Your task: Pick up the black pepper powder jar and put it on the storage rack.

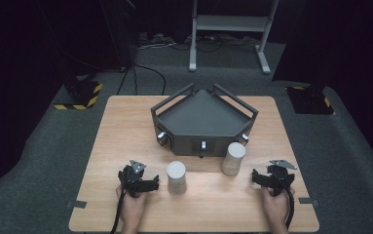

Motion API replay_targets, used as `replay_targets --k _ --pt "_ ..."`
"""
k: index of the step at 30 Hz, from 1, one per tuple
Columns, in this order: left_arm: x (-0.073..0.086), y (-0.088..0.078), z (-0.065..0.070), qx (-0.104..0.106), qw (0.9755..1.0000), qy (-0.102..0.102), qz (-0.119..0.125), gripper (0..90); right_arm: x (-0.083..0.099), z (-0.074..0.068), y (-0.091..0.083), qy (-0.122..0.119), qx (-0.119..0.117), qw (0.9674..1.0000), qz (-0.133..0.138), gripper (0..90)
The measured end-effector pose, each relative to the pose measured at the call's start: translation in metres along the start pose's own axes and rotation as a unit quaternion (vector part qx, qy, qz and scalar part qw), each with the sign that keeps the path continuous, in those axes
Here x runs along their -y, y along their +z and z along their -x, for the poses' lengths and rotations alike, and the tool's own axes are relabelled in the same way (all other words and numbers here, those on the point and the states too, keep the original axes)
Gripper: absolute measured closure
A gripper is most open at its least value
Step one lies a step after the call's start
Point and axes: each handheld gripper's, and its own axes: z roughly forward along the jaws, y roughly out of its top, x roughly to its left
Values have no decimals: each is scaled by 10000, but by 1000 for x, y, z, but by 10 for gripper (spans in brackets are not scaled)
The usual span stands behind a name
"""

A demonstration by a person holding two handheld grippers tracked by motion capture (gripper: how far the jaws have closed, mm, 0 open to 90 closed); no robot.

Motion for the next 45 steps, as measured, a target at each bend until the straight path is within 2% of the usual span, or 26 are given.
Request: replay_targets --k 19,20,27,29,38,45 --pt "-1 0 -2 39 10000 15 -17 13 0 -1 0 4 7 10000 0 31" --pt "-3 0 -3 49 9999 84 -79 11 0 -1 0 5 7 10000 0 31" --pt "-3 0 -4 74 9999 84 -73 7 0 -1 0 4 7 10000 -1 31" --pt "-2 0 -6 118 9999 60 -34 7 0 -1 0 5 7 10000 -1 31" --pt "-4 -9 -15 264 9994 189 -127 7 0 -1 0 5 7 10000 0 31" --pt "-4 -26 -23 544 9983 165 -109 6 0 -1 0 4 7 10000 0 31"
